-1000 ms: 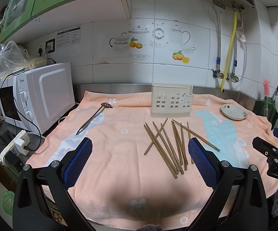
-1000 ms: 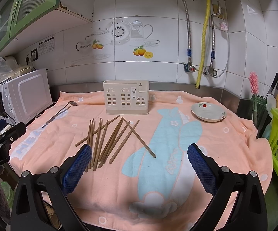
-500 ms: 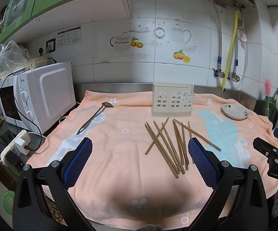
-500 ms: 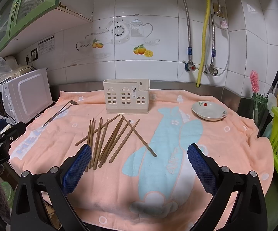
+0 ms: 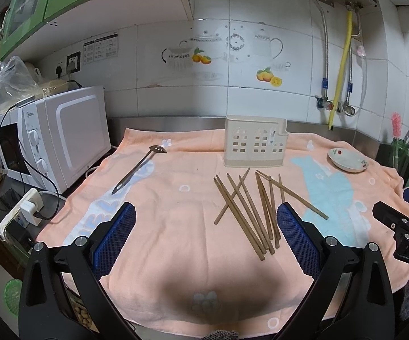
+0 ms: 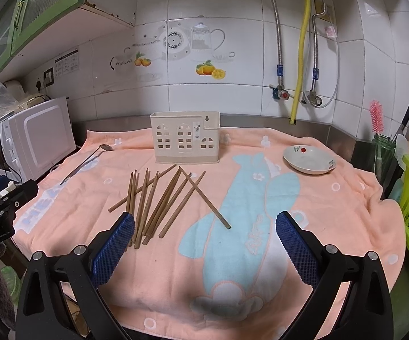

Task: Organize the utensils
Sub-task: 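Lower right gripper onto a wooden chopstick while left gripper approaches the chopstick pile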

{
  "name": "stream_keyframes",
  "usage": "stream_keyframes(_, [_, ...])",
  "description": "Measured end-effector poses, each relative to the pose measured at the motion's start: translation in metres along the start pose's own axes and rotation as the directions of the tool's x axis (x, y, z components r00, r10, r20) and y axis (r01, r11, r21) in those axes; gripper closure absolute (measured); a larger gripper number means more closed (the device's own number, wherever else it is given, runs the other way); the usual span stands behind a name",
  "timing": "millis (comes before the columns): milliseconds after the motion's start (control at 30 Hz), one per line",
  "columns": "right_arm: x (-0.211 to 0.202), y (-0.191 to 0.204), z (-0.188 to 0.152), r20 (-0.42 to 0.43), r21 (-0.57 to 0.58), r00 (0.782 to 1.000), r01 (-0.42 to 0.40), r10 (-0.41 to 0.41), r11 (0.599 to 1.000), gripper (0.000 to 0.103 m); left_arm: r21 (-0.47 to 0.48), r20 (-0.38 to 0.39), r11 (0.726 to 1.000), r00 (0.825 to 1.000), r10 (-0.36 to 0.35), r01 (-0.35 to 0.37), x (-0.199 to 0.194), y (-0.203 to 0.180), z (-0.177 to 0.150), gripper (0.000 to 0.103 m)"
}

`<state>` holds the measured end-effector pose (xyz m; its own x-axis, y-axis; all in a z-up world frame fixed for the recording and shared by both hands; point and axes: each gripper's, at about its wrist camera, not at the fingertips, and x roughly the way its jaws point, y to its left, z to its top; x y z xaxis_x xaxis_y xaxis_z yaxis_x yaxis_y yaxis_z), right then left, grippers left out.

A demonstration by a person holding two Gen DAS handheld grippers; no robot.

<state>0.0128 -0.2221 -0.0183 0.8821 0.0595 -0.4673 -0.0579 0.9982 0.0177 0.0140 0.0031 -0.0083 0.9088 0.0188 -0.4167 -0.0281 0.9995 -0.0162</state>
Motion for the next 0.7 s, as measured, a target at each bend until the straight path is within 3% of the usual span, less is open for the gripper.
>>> stream_keyframes(333, [0.02, 0.0, -0.001, -0.045, -0.002, 0.999, -0.014, 0.013, 1.0, 0.007, -0.006, -0.087, 1.0, 0.996, -0.001, 0.0, 0.022, 0.002, -0.004, 0.005])
stream_keyframes(700, [0.045, -0.002, -0.004, -0.102, -0.004, 0.995, -0.023, 0.023, 1.0, 0.007, -0.012, -0.194, 1.0, 0.981, -0.007, 0.005, 0.054, 0.0, -0.01, 0.005])
